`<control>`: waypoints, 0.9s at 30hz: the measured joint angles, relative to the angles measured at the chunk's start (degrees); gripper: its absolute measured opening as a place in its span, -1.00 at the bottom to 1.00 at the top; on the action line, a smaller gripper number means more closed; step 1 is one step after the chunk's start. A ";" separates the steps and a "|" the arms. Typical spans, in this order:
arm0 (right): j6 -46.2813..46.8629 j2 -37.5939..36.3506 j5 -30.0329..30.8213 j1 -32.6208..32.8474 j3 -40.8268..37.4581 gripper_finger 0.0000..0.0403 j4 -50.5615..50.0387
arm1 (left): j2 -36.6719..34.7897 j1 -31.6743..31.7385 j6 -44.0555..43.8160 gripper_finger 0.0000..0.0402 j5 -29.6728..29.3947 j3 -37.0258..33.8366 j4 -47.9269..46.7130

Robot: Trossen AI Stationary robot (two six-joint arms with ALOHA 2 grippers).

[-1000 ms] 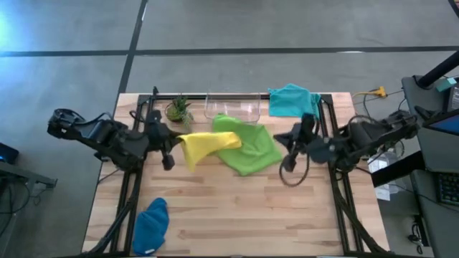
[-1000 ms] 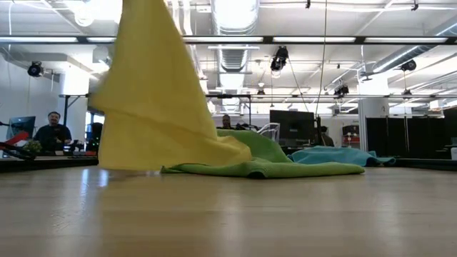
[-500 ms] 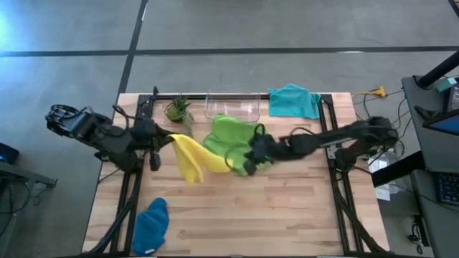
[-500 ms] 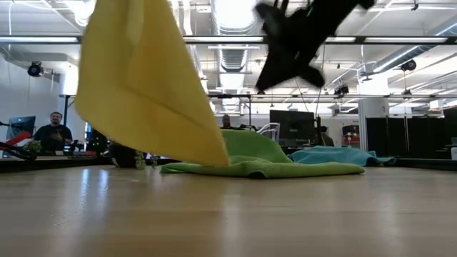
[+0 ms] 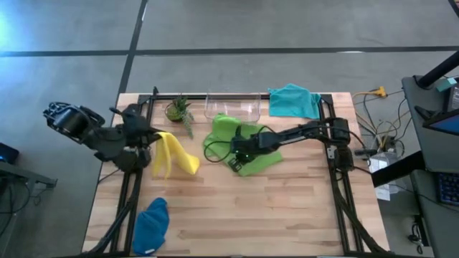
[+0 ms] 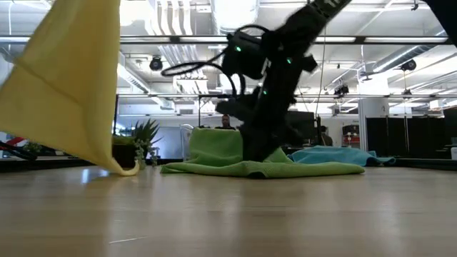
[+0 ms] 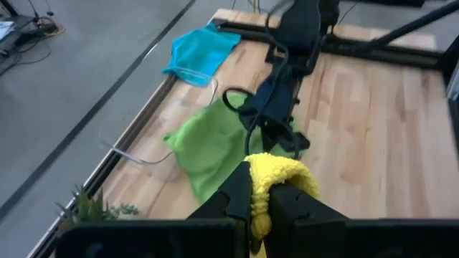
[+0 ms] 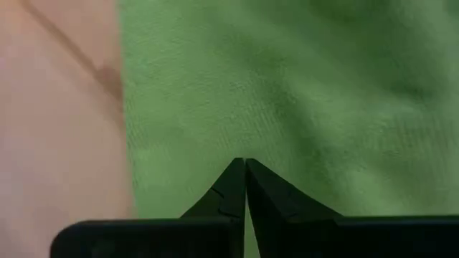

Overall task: Fold microfiber towels
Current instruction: Fold the yellow towel

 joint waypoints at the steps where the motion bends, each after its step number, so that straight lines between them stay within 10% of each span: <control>1: -0.37 0.36 0.89 -0.15 0.70 -0.96 -3.38 | 0.31 0.00 0.00 -1.00 0.02 -0.02 -0.22; 17: 0.61 -12.41 14.53 -9.17 -17.68 -0.96 -33.89 | 2.75 0.02 -0.02 -1.00 0.20 -0.09 -2.46; 27: 6.45 -50.54 14.66 -1.21 -25.68 -0.96 -15.19 | 6.96 0.33 3.91 -1.00 0.12 -0.09 3.35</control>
